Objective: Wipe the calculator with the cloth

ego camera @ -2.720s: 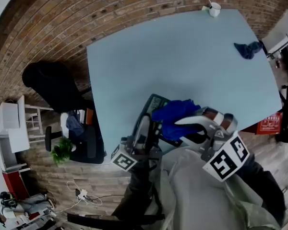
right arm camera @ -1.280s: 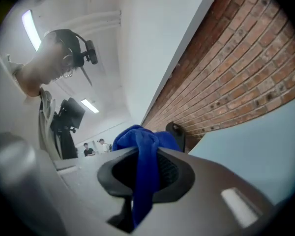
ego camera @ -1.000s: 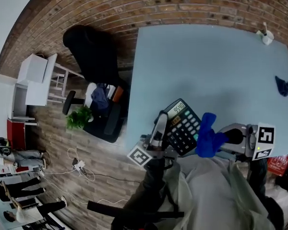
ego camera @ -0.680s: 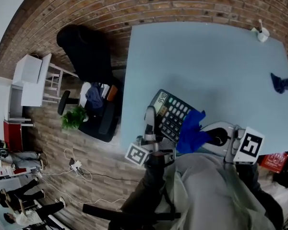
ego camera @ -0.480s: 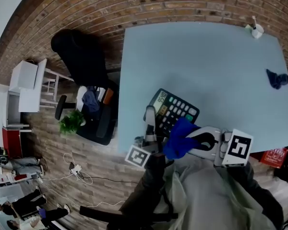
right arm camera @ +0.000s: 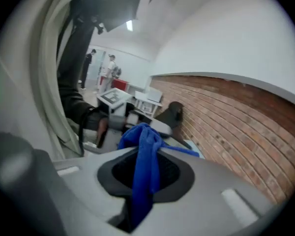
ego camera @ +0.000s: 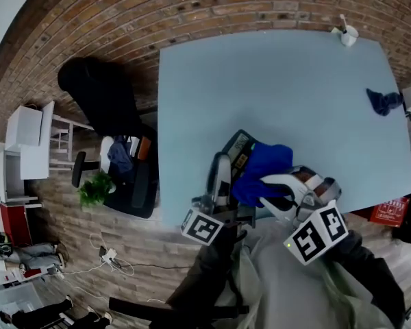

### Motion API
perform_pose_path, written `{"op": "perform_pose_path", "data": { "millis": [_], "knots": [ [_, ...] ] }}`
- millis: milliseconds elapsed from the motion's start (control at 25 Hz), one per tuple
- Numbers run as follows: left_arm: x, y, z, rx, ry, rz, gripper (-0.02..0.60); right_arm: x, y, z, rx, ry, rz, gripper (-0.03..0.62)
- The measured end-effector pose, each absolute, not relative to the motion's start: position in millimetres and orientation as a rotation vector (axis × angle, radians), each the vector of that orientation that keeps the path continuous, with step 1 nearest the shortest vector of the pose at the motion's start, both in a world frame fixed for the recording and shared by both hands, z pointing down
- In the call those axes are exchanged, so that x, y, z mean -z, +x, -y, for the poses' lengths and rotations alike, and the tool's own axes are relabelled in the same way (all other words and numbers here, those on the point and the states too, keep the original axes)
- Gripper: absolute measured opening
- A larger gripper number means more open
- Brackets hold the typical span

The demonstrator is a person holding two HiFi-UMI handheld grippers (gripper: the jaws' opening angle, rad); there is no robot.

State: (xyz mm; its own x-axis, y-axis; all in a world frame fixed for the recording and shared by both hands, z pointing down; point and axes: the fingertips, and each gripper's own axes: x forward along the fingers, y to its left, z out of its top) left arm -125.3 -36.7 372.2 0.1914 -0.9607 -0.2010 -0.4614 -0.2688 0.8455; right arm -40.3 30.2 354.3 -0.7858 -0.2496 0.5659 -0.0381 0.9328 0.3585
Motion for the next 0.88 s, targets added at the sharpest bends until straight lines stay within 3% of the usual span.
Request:
{"op": "perform_pose_path", "data": {
  "millis": [120, 400, 640, 880],
  "knots": [
    [-373, -115, 37, 0.97, 1.846, 1.306, 0.056, -357, -51, -43, 0.423, 0.088, 2.476, 0.051],
    [-377, -94, 34, 0.871, 1.893, 1.275, 0.06, -373, -16, 60, 0.378, 0.53, 2.402, 0.051],
    [-392, -104, 34, 0.847, 1.844, 1.288, 0.058, -374, -44, -23, 0.372, 0.106, 2.458, 0.051],
    [-380, -110, 34, 0.9, 1.881, 1.278, 0.06, -371, -16, -56, 0.151, -0.167, 2.498, 0.051]
  ]
}}
